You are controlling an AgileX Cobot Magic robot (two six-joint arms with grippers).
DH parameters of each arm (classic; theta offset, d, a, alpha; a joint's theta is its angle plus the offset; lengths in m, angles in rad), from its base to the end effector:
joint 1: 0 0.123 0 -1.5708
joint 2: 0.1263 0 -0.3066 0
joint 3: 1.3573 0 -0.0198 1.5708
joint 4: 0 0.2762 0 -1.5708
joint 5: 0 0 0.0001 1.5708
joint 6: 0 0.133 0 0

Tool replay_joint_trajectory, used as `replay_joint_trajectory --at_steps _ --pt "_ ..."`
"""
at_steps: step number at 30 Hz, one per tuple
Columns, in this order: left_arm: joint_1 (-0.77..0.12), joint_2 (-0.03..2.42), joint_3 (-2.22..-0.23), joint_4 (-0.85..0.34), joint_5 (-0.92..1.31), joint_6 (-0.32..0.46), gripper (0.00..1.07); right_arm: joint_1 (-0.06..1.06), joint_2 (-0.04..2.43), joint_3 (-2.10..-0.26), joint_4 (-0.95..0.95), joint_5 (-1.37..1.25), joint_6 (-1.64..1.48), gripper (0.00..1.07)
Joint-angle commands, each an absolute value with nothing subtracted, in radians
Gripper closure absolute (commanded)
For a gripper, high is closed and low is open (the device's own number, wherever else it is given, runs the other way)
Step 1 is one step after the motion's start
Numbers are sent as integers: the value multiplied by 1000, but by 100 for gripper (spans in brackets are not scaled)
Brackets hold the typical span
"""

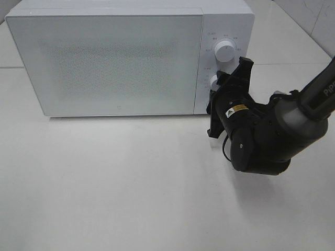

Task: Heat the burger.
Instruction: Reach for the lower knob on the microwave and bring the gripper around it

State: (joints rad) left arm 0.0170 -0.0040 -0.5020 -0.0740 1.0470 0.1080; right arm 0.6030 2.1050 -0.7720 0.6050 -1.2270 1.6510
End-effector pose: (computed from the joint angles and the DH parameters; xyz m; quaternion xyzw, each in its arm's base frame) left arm 0.0331 -0.0080 0.2731 0.0398 0.8465 -0.0038 0.5308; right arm 0.3756 0.1722 0.1000 0.5730 0.4557 0.5481 0.4044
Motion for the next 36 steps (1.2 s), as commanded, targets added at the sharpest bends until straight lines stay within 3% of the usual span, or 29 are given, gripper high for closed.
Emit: replay_joint_trajectory --at_steps 1,9,21,26,28,29,30,31,33,34,36 --pt "19 -27 -500 -81 1038 107 3 607 2095 -804 472 -1305 1657 104" --pt "19 -27 -500 -81 1038 107 3 606 2095 -804 469 -1308 1617 101" --pt "19 -27 -500 -81 1038 107 3 605 2095 -804 526 -1330 1572 89" --pt "19 -27 -500 -81 1038 107 3 605 2095 -804 551 -1326 1571 73" --pt "19 -27 -500 -81 1038 107 3 605 2095 -804 555 -1324 1552 60" --pt "19 -27 -500 -81 1038 107 3 605 2095 -804 555 -1324 1552 60" --pt "19 -27 -500 -81 1038 107 3 605 2094 -804 555 -1324 1540 50" --pt "19 -27 -500 -81 1038 107 3 605 2094 -804 555 -1324 1540 50" --pt "19 -27 -500 -81 1038 107 3 605 2091 -803 554 -1319 1528 36" --pt "19 -27 -500 -81 1038 107 3 605 2091 -803 554 -1319 1528 36" --pt "19 -27 -500 -81 1038 107 3 607 2063 -780 554 -1276 1508 25"
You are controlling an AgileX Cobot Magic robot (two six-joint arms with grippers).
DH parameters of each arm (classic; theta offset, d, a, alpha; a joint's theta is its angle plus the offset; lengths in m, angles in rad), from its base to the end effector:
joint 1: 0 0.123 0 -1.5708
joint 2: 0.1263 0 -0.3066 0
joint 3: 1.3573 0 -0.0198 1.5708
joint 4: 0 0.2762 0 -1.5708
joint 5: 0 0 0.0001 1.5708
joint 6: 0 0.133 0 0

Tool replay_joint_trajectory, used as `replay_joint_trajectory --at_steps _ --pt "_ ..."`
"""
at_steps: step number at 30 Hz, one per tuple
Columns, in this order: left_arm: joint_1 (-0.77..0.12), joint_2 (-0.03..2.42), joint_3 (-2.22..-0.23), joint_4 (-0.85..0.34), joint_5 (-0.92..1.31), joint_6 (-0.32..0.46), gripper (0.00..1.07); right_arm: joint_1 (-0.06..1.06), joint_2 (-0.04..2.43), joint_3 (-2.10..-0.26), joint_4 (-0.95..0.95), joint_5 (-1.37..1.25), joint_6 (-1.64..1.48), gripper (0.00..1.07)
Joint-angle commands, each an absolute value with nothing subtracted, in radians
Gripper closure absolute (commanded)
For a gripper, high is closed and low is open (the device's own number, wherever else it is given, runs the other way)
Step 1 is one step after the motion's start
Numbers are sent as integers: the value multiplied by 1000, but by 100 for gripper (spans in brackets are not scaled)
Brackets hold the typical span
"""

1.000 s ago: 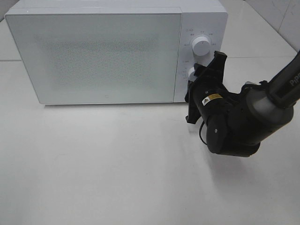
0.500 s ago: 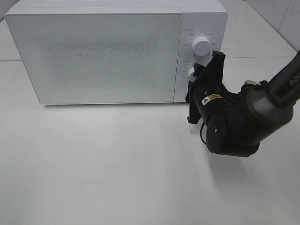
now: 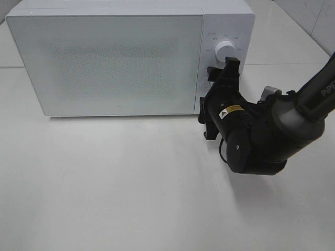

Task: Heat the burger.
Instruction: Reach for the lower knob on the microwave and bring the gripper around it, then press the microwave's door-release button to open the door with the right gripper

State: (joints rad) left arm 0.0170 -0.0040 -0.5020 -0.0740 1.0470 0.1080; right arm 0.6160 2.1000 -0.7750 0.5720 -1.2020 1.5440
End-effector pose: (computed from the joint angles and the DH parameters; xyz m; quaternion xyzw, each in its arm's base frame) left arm 0.0331 -0.0080 0.2731 0.0398 0.8465 -0.0038 0.5308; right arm 0.3735 0.1822 0.1002 0.5378 0.5029 0.5315 0.4187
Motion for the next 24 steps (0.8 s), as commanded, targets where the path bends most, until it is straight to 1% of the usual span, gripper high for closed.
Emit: replay_joint_trajectory --at_steps 1,4,10,13,19,21,22,24 --pt "19 -27 -500 -81 1038 107 3 607 2063 -780 554 -1276 1508 25" --pt "19 -27 -500 -81 1038 107 3 607 2030 -744 545 -1239 1478 24" --pt "19 -27 -500 -81 1038 107 3 607 1969 -664 454 -1178 1424 27" --pt "19 -27 -500 -81 1038 107 3 607 1909 -607 408 -1096 1357 30" --pt "19 -27 -500 -81 1038 107 3 607 1820 -532 359 -971 1250 31" --pt "19 -27 -500 -81 1038 107 3 604 1760 -499 309 -876 1153 31" --pt "19 -27 -500 -81 1038 107 3 604 1760 -499 309 -876 1153 31" --pt "19 -27 -500 -81 1038 107 3 604 1675 -491 261 -689 998 31"
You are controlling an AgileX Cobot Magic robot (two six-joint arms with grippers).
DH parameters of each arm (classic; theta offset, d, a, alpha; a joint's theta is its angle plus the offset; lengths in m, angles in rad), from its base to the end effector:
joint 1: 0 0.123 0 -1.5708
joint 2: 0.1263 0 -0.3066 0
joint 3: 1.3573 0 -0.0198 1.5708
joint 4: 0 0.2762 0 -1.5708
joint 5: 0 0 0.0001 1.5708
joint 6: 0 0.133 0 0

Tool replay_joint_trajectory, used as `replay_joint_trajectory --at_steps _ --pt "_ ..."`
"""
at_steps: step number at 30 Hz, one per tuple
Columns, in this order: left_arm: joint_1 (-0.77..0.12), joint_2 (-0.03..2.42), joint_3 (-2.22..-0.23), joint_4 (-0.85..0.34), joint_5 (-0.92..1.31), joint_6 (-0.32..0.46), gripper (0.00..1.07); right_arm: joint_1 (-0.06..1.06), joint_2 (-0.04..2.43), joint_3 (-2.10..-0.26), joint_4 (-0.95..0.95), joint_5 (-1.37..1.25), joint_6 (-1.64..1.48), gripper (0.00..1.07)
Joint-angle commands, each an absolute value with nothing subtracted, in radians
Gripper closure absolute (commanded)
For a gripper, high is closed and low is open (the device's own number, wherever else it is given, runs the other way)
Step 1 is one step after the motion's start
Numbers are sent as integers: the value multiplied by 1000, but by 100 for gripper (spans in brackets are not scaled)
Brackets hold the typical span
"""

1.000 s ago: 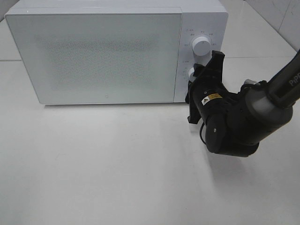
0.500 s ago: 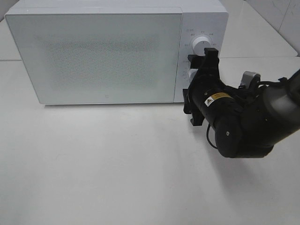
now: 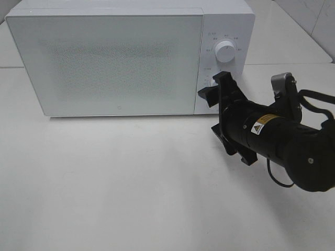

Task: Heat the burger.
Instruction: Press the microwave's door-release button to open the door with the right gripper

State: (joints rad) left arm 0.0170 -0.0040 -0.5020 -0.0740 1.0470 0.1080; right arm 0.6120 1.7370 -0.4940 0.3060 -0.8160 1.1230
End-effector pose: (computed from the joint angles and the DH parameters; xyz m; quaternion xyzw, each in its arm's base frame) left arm 0.0331 -0.0080 0.2731 0.0398 0.8465 -0.0038 0.5308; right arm 0.2943 0.1710 0.1256 0.3484 0.7430 0.4156 0.3922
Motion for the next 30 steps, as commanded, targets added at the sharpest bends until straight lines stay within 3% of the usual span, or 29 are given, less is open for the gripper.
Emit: replay_joint_trajectory --at_steps 1,8,11,16,30 --pt "19 -27 -500 -81 1038 107 3 604 1675 -491 261 -689 998 31" --pt "19 -27 -500 -81 1038 107 3 548 1515 -532 269 -286 534 31" --pt "19 -27 -500 -81 1038 107 3 540 1501 -545 269 -234 475 31" --pt "19 -27 -500 -81 1038 107 3 477 1423 -671 266 184 71 31" --pt "19 -27 -500 -81 1038 107 3 477 1295 -835 47 818 -39 31"
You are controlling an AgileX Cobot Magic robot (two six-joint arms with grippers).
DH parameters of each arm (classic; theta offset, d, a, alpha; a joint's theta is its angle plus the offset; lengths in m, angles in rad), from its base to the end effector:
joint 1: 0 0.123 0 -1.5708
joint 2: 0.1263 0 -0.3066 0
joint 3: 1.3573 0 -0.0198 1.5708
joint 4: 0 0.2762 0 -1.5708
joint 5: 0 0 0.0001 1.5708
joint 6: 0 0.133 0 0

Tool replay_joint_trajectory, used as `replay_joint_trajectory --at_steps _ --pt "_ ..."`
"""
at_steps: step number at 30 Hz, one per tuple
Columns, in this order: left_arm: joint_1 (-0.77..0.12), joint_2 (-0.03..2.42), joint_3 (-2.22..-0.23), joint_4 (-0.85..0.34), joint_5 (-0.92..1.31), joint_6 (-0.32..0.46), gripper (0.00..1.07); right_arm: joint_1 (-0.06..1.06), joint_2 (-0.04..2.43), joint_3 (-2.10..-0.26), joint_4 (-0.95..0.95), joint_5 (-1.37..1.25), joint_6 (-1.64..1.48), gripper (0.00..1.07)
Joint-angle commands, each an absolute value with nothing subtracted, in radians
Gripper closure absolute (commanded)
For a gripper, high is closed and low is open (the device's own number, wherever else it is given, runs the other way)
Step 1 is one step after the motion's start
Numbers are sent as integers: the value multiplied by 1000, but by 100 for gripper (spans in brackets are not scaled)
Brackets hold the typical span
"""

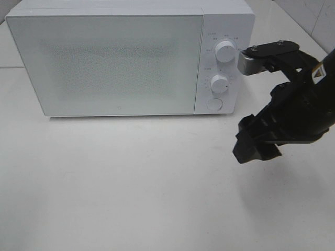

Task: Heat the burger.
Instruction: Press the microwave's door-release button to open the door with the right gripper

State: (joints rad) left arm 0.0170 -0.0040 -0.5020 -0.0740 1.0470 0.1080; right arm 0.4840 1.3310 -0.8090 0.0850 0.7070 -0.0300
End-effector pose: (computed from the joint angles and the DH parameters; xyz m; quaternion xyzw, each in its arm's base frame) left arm 0.0331 -0.0080 0.2731 0.0398 0.8465 -0.0038 0.5308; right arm 0.2440 0.1365 0.2085 -0.2233 0.9507 0.0808 0.1996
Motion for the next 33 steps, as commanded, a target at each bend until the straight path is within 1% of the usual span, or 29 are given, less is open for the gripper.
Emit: replay_joint_trajectory --at_steps 1,2,6,15,17,18,20,21,23,24,26,27,28,29,30,32,33 --pt "19 -27 -500 -81 1038 107 3 477 1295 -835 47 818 -39 31" --pt "19 -27 -500 -81 1038 107 3 477 1260 -845 46 876 -40 31" --pt "19 -27 -500 -81 1038 107 3 477 1179 -853 48 971 -40 31" --pt "19 -27 -500 -81 1038 107 3 478 976 -850 62 1085 -36 31" --pt "19 -27 -500 -81 1038 107 3 478 875 -850 62 1114 -36 31" --pt "19 -27 -500 -81 1038 107 3 478 875 -850 62 1114 -36 31" --pt "19 -27 -500 -81 1038 107 3 478 757 -850 58 1141 -37 31" --pt "19 -27 -500 -81 1038 107 3 478 757 -850 58 1141 -37 31" --pt "19 -27 -500 -81 1038 107 3 478 646 -850 56 1170 -37 31" --pt "19 -27 -500 -81 1038 107 3 478 646 -850 56 1170 -37 31" --pt "19 -27 -500 -81 1038 107 3 478 538 -850 55 1194 -37 31" --pt "19 -27 -500 -81 1038 107 3 478 538 -850 55 1194 -37 31" --pt "19 -27 -500 -81 1038 107 3 477 462 -839 55 1198 -37 31" --pt "19 -27 -500 -81 1038 107 3 477 462 -839 55 1198 -37 31" --pt "19 -27 -500 -81 1038 107 3 477 396 -821 55 1200 -37 31" --pt "19 -27 -500 -81 1038 107 3 477 360 -807 55 1200 -37 31" --pt "19 -27 -500 -81 1038 107 3 477 299 -779 55 1203 -36 31"
